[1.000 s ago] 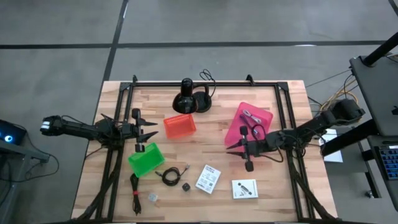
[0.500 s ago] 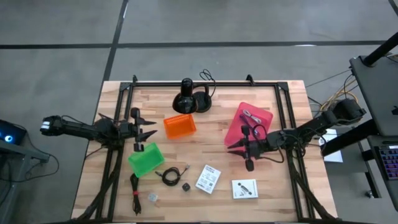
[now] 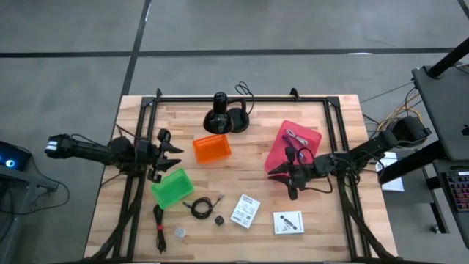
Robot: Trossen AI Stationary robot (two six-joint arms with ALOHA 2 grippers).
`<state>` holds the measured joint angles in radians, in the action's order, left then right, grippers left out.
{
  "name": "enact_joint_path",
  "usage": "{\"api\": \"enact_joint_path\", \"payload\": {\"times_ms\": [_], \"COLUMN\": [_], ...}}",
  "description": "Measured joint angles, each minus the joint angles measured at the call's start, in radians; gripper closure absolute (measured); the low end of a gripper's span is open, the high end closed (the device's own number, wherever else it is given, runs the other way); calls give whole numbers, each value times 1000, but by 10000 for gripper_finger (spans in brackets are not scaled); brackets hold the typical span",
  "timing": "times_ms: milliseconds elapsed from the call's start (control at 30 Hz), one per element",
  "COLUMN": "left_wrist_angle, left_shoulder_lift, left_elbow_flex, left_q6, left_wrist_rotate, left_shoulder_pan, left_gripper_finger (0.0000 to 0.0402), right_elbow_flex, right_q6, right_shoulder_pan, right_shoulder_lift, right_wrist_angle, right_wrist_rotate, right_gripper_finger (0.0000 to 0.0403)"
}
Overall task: Pick and place items into bin
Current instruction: Put the top black charger cable into the pink bin
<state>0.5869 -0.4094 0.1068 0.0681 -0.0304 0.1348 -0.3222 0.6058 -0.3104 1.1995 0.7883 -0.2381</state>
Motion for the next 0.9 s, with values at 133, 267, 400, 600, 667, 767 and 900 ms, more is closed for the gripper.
{"api": "enact_joint_path", "payload": {"times_ms": [133,267,400,600,667,767,900], "left_wrist_angle": [-7,-43,-189,-468,-610,-818,-1088], "left_shoulder_lift": [-96,-189,-290,-451,-500,-560,-637], "left_elbow_flex": [52,124,239,465,544,662,786], "left_q6": [5,8,96,137,151,175,264], "left_wrist_rotate": [1,-1,-32,-39,-40,-41,-42], "left_shoulder_pan": [14,29,53,85,89,90,90], "left_gripper_finger": [262,262,262,262,262,262,262], "right_elbow_flex": [0,1,1,1,1,1,1], "right_q6": [22,23,7,-33,-35,-37,-38], "right_shoulder_pan": [27,66,105,151,158,162,161], "right_shoulder_lift": [0,0,1,1,1,1,1], "right_wrist_angle": [-1,-10,-35,-32,-32,-32,-31], "right_wrist_rotate": [0,0,0,0,0,1,3], "right_gripper_finger": [346,346,346,346,346,346,346]}}
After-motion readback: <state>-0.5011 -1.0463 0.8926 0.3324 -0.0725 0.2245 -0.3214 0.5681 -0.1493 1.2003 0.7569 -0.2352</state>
